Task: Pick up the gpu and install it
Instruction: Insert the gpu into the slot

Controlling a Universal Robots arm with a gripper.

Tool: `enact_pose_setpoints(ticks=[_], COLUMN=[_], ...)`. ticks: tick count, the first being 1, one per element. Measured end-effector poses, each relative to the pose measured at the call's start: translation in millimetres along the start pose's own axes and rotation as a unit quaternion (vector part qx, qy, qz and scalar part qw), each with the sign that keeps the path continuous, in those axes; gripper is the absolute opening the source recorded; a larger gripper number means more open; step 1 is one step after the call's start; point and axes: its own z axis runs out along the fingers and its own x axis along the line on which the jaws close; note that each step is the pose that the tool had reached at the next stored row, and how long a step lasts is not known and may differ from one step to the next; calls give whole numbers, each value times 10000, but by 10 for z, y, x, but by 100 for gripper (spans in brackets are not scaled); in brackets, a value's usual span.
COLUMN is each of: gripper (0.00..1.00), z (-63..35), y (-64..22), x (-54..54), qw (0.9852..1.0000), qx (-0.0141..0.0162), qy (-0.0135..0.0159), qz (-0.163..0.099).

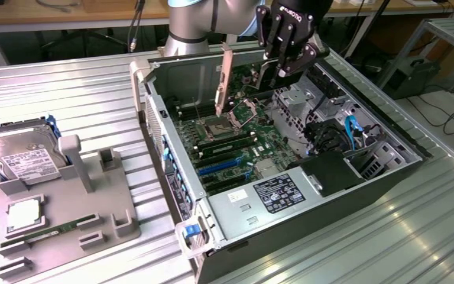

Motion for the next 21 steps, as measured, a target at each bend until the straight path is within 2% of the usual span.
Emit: enact_pose_setpoints(ticks=[4, 8, 12, 21], gripper=[27, 27, 27, 27], z=[19, 82, 139, 171], y=[0, 1, 2, 3], x=[0, 2, 2, 3], qw=[10000, 10000, 9999, 9999], qx=[0, -1, 2, 3], qy=[0, 0, 0, -4], qz=[-14, -14, 101, 128])
